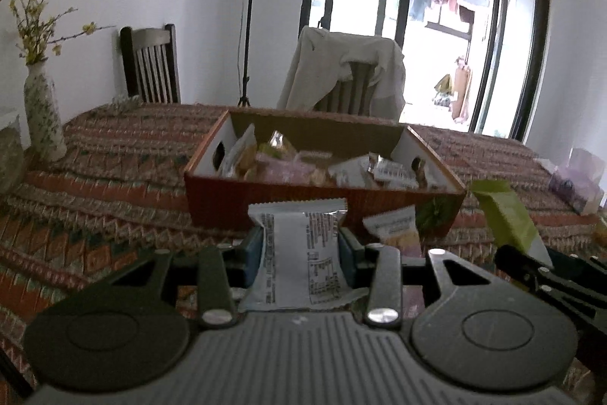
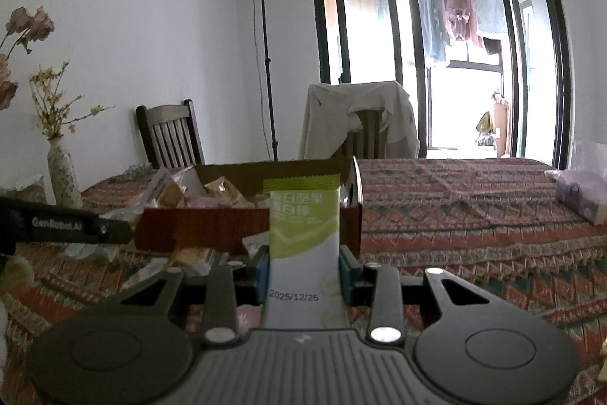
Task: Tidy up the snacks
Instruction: 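Carry both packets into the cardboard box and open both tools, then move both tools back from the box to the snack pile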
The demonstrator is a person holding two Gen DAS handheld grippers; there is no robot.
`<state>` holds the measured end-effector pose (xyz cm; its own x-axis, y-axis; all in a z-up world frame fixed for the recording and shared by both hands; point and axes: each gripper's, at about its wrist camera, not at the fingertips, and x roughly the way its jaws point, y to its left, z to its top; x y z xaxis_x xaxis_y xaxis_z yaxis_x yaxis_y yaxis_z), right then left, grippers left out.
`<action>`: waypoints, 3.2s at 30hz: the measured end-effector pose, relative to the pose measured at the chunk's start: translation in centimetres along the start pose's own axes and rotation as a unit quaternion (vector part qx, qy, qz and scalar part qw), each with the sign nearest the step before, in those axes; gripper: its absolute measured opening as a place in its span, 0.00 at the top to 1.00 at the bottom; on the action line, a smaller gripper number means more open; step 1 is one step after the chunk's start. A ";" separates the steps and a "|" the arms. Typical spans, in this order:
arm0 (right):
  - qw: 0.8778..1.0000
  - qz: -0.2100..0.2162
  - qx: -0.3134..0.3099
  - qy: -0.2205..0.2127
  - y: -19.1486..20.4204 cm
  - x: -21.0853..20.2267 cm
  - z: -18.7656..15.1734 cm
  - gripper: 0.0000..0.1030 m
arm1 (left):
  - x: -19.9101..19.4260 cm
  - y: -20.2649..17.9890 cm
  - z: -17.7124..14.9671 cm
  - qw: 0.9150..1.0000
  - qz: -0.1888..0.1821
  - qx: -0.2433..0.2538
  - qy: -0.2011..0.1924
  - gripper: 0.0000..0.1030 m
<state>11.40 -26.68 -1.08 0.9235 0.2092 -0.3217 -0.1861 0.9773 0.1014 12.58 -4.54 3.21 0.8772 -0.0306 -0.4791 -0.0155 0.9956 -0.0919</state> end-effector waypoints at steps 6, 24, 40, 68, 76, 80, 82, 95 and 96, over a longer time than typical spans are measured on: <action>1.000 -0.005 0.000 -0.013 -0.1 1.9 2.1 0.66 | 1.2 0.0 2.3 1.000 -0.008 -0.001 -0.017 0.59; 0.999 -0.016 -0.010 -0.041 0.3 9.0 8.2 0.66 | 6.8 -0.2 8.4 0.999 -0.018 -0.015 -0.044 0.59; 0.999 -0.007 0.002 -0.036 0.8 18.1 9.0 0.66 | 15.5 0.8 9.3 0.999 0.011 -0.029 -0.033 0.59; 1.000 0.011 0.009 0.003 -0.1 19.4 7.4 0.00 | 15.6 2.9 8.3 0.995 0.017 -0.059 -0.073 0.00; 1.000 0.003 0.013 0.002 -0.5 18.9 7.7 0.00 | 15.3 3.4 8.7 0.994 0.014 -0.078 -0.074 0.00; 1.000 0.004 0.014 -0.003 -0.5 18.2 8.0 0.00 | 14.4 3.1 9.0 0.994 0.009 -0.077 -0.080 0.00; 1.000 0.004 0.013 -0.005 -0.5 17.6 8.3 0.00 | 13.5 2.8 9.4 0.994 0.010 -0.073 -0.083 0.00; 1.000 0.007 -0.011 0.006 0.9 13.5 9.1 0.00 | 8.0 4.3 8.9 0.993 0.016 -0.078 -0.086 0.00; 1.000 0.008 -0.011 0.009 0.9 13.0 8.9 0.00 | 7.6 4.4 8.6 0.994 0.016 -0.076 -0.082 0.00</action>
<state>26.27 -23.38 3.20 0.9145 0.2247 -0.3365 -0.2081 0.9744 0.0851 23.34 0.37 6.64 0.9415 0.0280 -0.3357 -0.1059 0.9706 -0.2160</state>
